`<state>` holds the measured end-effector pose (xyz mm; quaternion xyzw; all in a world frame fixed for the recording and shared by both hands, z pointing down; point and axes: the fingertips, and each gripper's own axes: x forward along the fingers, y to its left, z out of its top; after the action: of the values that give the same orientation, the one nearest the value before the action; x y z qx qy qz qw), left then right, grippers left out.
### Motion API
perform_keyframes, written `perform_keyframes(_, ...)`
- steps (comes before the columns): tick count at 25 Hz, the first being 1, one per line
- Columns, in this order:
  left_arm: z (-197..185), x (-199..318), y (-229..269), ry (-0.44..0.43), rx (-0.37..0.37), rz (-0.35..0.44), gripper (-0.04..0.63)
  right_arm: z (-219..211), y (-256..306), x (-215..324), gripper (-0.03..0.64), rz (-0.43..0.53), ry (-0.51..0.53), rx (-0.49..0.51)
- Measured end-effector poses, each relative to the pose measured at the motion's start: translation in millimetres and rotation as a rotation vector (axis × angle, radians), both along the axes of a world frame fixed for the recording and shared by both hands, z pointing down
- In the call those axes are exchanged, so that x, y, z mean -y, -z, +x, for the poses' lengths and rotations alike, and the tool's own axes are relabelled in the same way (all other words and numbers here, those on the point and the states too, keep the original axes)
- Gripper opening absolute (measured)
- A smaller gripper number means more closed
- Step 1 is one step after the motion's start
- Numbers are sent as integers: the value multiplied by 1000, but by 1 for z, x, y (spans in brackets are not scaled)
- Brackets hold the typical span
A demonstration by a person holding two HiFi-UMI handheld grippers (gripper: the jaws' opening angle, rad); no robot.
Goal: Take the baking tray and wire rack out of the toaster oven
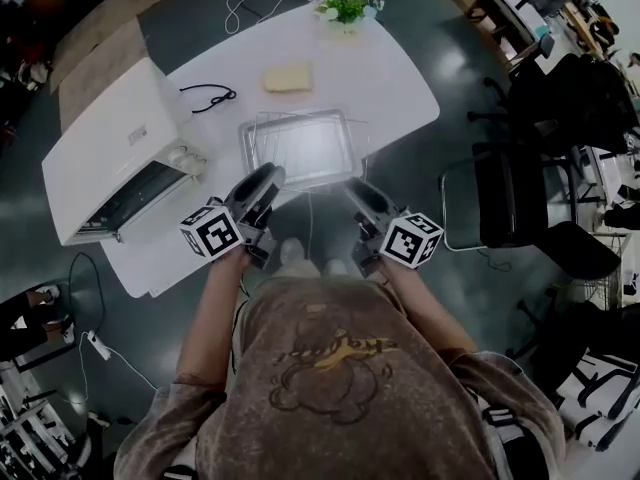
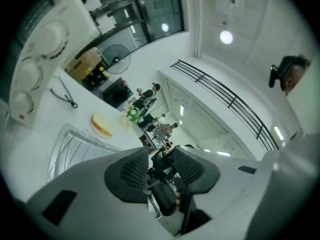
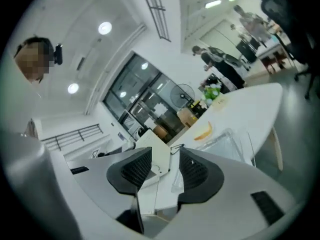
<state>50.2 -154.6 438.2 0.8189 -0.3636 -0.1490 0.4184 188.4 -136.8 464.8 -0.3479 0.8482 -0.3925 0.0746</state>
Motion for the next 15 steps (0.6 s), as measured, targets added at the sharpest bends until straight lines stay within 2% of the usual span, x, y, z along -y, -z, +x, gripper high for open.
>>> perform_keyframes(2,6,1,24,-27,48,74,141,-5,28,2,143,100,32,-59)
perform_keyframes(6,12,2,62,-31,162,193,177,-12,74,5,143,239,51,-127)
perform_keyframes(11,16,-12,88,-7,379,391,197,-5,115,0,143,440,5,-272)
perform_keyframes(14,20,-21,87,-9,472,470,196,-3,120,-3,88,484,-22,-294)
perform_keyframes(15,21,-22,85,-9,487,473,164,-2,119,-4,59,489,-31,-292)
